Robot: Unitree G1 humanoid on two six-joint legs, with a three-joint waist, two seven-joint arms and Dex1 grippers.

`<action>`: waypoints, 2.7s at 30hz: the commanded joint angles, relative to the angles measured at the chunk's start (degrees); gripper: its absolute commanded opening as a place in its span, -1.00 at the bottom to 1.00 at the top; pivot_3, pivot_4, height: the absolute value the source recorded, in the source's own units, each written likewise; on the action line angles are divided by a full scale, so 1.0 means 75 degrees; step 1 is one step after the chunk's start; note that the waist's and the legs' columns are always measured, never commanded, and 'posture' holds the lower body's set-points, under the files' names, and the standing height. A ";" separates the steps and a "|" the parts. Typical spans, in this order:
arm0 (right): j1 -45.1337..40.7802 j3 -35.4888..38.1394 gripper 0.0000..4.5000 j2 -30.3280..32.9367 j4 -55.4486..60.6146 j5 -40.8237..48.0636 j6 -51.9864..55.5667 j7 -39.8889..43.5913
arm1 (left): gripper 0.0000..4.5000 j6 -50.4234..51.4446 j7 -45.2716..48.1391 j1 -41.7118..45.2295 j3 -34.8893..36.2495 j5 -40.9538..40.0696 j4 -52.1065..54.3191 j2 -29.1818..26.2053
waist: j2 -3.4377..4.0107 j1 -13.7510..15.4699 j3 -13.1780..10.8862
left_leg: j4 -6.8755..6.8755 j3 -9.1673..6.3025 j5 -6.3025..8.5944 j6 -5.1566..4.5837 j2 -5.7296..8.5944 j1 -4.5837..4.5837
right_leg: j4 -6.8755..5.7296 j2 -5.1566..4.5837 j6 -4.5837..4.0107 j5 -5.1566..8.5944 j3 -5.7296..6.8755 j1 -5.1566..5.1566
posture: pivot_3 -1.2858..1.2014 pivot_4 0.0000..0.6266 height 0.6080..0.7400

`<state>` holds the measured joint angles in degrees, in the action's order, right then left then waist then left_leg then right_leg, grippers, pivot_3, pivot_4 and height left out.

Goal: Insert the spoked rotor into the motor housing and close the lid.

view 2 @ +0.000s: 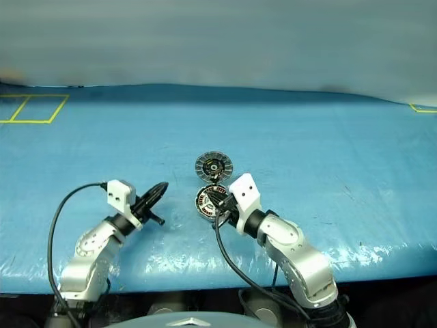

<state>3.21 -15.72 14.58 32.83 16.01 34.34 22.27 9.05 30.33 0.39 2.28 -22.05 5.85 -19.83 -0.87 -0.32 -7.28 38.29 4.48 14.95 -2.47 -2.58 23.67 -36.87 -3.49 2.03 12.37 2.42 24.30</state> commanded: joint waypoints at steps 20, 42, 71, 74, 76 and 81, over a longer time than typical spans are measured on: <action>0.2858 0.0229 -0.99 -0.0787 -0.1873 -0.0762 -0.4702 -0.0347 | -1.00 0.2169 0.4936 0.7324 -0.0253 -0.0129 -0.8205 0.0392 | -0.0067 -0.0042 -0.0046 | 0.0043 -0.0006 -0.0002 0.0002 0.0024 0.0002 | -0.0005 0.0033 0.0049 -0.0005 -0.0002 -0.0018 | 0.03 -0.52 1.00; 0.2558 0.0047 -0.99 -0.0884 -0.2287 -0.1109 -0.4626 -0.0489 | -1.00 0.1671 0.7746 0.7598 -0.2039 0.2400 -0.8967 0.0731 | -0.0070 -0.0040 -0.0048 | 0.0107 -0.0005 0.0017 -0.0028 0.0001 0.0041 | -0.0024 0.0026 -0.0002 -0.0006 -0.0013 0.0002 | 0.03 -0.52 1.00; -0.1173 0.0496 0.41 0.1310 0.0114 -0.0061 0.0987 0.0412 | -1.00 -0.1747 0.1287 -0.1227 -0.0576 0.1919 0.0713 0.1353 | -0.0027 0.0081 -0.0057 | 0.0126 -0.0004 0.0012 -0.0030 -0.0007 -0.0009 | -0.0053 -0.0010 -0.0013 -0.0019 -0.0010 -0.0036 | 0.03 -0.52 1.00; -0.1671 0.0252 0.89 0.1114 -0.0408 -0.0087 0.0987 0.0512 | -1.00 -0.1986 0.1074 -0.1658 -0.0731 0.1851 0.0710 0.1451 | -0.0025 0.0100 -0.0059 | 0.0125 -0.0010 0.0012 -0.0031 -0.0008 -0.0009 | -0.0047 -0.0008 -0.0013 -0.0020 -0.0002 -0.0034 | 0.03 -0.52 1.00; -0.1912 0.0012 0.99 0.1012 -0.0690 -0.0108 0.0929 0.0658 | -1.00 -0.2220 0.1013 -0.1849 -0.0819 0.1840 0.0585 0.1439 | -0.0025 0.0112 -0.0059 | 0.0124 -0.0015 0.0012 -0.0031 -0.0008 -0.0003 | -0.0047 -0.0007 -0.0014 -0.0019 0.0004 -0.0008 | 0.03 -0.52 1.00; -0.2267 -0.0401 0.99 0.0805 -0.1422 -0.0340 0.0659 0.0821 | -1.00 -0.2875 0.1089 -0.2138 -0.1115 0.2012 0.0156 0.1205 | -0.0025 0.0084 -0.0058 | 0.0120 0.0001 0.0016 -0.0036 -0.0006 0.0019 | -0.0047 -0.0008 -0.0017 -0.0022 -0.0007 -0.0002 | 0.03 -0.52 1.00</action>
<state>-12.82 -18.55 20.89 22.40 13.91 41.10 27.79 -10.05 38.18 -15.25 -5.19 -7.47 7.08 -10.27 -1.06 0.31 -7.72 39.19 4.49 15.07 -2.75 -2.62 23.80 -37.22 -3.55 1.90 12.21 2.36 24.29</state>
